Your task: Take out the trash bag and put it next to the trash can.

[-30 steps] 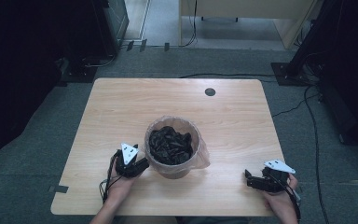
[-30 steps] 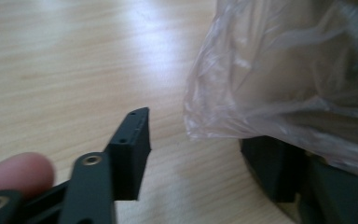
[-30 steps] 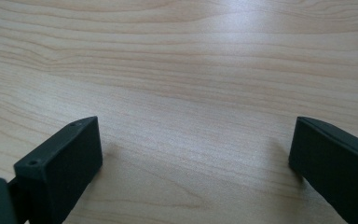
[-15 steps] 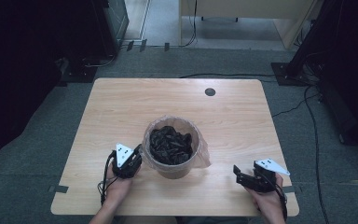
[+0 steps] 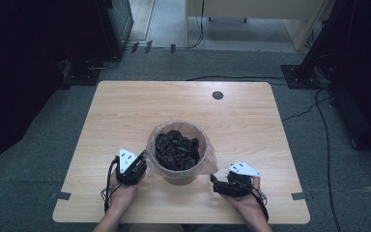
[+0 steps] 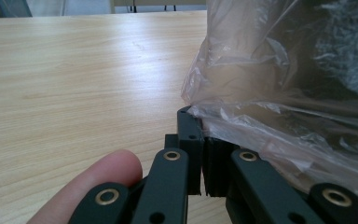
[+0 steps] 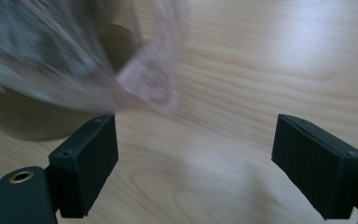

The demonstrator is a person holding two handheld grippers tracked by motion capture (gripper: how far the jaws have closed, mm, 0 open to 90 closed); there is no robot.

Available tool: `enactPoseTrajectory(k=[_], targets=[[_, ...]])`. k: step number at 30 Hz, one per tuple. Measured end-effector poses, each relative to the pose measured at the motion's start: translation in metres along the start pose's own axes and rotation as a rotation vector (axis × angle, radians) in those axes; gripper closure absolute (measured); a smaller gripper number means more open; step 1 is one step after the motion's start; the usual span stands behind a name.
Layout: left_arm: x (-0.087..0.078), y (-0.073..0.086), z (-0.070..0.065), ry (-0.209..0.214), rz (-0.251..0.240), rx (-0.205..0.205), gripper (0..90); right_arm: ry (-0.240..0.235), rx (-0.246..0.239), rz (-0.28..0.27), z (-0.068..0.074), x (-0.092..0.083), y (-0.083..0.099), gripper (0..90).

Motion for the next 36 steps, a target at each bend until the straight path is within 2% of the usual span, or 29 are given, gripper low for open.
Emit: enactPoseTrajectory(k=[4, 6, 8, 9, 14, 16, 23, 26, 28, 30, 34, 36], targets=[[-0.004, -0.003, 0.001, 0.007, -0.005, -0.017, 88.6, 0.0, -0.047, -0.017, 0.011, 0.013, -0.012, 18.1], [-0.006, -0.005, 0.001, 0.012, -0.006, -0.027, 88.7, 0.027, -0.072, -0.035, 0.013, 0.016, -0.017, 28.2], [-0.008, -0.007, 0.001, 0.023, -0.002, -0.041, 88.6, 0.065, -0.09, -0.064, 0.015, 0.017, -0.023, 45.0], [-0.01, -0.009, 0.001, 0.031, -0.001, -0.052, 88.6, 0.077, -0.099, -0.077, 0.016, 0.018, -0.026, 50.2], [-0.023, -0.021, -0.002, 0.055, -0.022, -0.058, 88.7, 0.052, -0.149, -0.134, 0.025, 0.013, -0.04, 74.3], [-0.03, -0.027, -0.004, 0.064, -0.04, -0.053, 88.7, 0.041, -0.172, -0.153, 0.028, 0.008, -0.044, 79.3], [-0.054, -0.046, -0.005, 0.086, -0.075, -0.035, 88.7, 0.023, -0.215, -0.216, 0.038, -0.019, -0.063, 84.6], [-0.062, -0.055, -0.006, 0.103, -0.09, -0.029, 88.9, 0.027, -0.245, -0.233, 0.042, -0.029, -0.073, 84.6], [-0.067, -0.062, -0.008, 0.113, -0.098, -0.023, 88.9, 0.033, -0.282, -0.246, 0.046, -0.036, -0.083, 84.8], [-0.071, -0.071, -0.012, 0.125, -0.104, -0.007, 88.9, 0.033, -0.303, -0.259, 0.05, -0.041, -0.092, 84.8], [-0.075, -0.087, -0.023, 0.149, -0.117, 0.024, 88.8, 0.039, -0.377, -0.288, 0.065, -0.046, -0.114, 85.1], [-0.074, -0.098, -0.034, 0.168, -0.113, 0.048, 88.7, 0.029, -0.399, -0.297, 0.074, -0.045, -0.124, 85.8]])
Point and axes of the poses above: each handheld gripper's, and its own axes: x roughly forward along the jaws, y roughly out of its underside, z roughly to its left, the point moved 7 cm from there along x, roughly forward along the jaws, and after that the axes turned 14 degrees about -y, right-handed, at the moved point
